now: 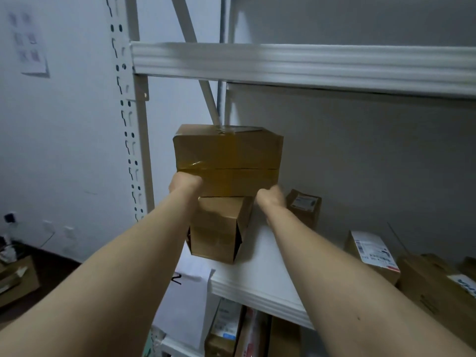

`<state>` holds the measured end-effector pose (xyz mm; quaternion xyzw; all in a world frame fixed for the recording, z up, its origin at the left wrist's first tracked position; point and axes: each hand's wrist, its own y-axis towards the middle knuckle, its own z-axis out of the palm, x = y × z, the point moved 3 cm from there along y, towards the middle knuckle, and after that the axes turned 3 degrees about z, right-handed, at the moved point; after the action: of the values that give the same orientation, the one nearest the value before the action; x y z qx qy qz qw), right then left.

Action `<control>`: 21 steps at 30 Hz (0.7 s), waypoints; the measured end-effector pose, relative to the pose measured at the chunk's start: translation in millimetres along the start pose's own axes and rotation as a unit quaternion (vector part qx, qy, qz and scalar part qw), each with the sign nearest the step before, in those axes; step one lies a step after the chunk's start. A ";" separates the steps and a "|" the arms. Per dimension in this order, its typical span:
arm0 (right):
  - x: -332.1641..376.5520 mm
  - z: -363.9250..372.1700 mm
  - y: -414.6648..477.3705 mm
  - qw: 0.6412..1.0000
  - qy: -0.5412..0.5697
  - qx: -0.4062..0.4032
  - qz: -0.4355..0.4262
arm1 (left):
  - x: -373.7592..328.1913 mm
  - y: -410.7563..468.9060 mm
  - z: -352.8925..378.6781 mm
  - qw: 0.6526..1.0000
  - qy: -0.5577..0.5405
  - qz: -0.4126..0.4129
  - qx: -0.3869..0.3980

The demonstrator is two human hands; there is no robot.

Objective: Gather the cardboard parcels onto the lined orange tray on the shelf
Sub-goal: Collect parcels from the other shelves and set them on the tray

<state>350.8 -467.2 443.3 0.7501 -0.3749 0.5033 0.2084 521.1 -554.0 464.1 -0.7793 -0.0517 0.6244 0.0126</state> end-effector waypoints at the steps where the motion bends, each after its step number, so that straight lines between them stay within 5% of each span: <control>1: 0.6 3.1 3.6 1.000 -0.003 -0.016 0.004 | 0.5 5.6 1.7 1.000 0.001 -0.002 -0.005; 8: 7.1 9.0 42.4 0.998 0.032 -0.056 0.016 | 5.8 46.5 7.4 0.997 -0.062 -0.033 -0.045; 21: 0.6 4.1 57.3 0.991 0.125 -0.032 0.028 | -2.8 45.2 18.0 0.999 0.013 0.049 0.003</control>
<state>309.2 -506.5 438.4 0.6635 -0.3831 0.5862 0.2633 505.9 -600.0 459.0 -0.7892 -0.0118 0.6139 -0.0153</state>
